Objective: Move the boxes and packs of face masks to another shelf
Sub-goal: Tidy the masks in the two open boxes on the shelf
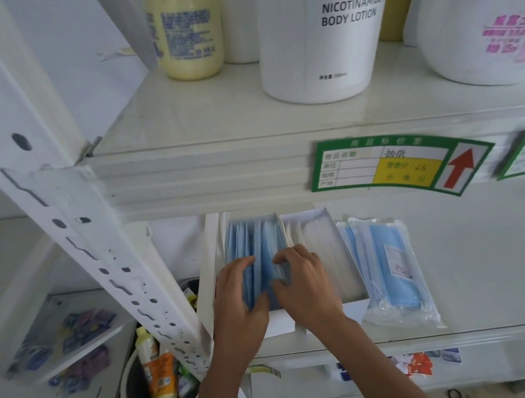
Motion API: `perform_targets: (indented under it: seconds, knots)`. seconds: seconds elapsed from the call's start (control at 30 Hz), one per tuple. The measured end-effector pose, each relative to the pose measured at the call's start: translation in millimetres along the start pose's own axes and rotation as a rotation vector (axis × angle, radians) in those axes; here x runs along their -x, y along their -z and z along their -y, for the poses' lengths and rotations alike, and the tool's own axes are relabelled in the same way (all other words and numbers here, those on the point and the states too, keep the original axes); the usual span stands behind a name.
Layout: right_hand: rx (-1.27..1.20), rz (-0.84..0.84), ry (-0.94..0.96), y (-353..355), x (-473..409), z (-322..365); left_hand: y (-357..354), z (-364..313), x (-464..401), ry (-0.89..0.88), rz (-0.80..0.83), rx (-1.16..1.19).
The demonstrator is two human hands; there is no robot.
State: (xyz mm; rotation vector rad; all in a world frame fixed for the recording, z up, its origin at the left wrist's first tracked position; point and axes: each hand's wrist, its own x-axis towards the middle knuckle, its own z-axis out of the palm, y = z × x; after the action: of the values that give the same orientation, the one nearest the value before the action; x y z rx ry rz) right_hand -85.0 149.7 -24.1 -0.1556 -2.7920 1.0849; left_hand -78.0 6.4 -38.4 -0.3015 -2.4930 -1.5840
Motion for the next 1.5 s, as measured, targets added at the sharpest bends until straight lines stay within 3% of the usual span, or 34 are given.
perform_targets:
  seconds: [0.1, 0.2, 0.3, 0.43, 0.53, 0.73, 1.0, 1.2, 1.5]
  knots:
    - [0.017, 0.011, 0.037, 0.3, 2.9, -2.0, 1.4, 2.0, 0.6, -0.034, 0.006, -0.012]
    - [-0.017, 0.019, 0.145, 5.1, 10.1, -0.9, 3.2, 2.9, 0.8, -0.111, 0.044, -0.167]
    - [-0.014, -0.114, 0.256, 22.7, 20.4, -7.5, 1.5, 3.8, 3.9, -0.214, 0.086, -0.320]
    - [0.229, -0.308, 0.072, 55.7, 33.2, -39.3, -8.6, -7.9, 6.2, -0.287, 0.102, -0.367]
    - [0.352, -0.159, -0.105, 67.5, 42.3, -56.7, -25.9, -27.3, 6.8, -0.335, 0.174, -0.477]
    - [0.436, -0.069, -0.032, 60.4, 47.6, -62.0, -62.4, -53.0, 10.4, -0.320, 0.420, -0.669]
    - [0.457, -0.035, -0.052, 69.9, 47.5, -64.0, -67.7, -56.3, 8.0, -0.246, 0.362, -0.721]
    - [0.119, -0.070, -0.087, 67.3, 44.0, -60.0, -73.2, -58.4, 3.2, -0.321, 0.473, -0.743]
    - [0.073, -0.071, -0.022, 69.8, 45.4, -65.5, -77.1, -60.5, -1.7, -0.290, 0.429, -0.763]
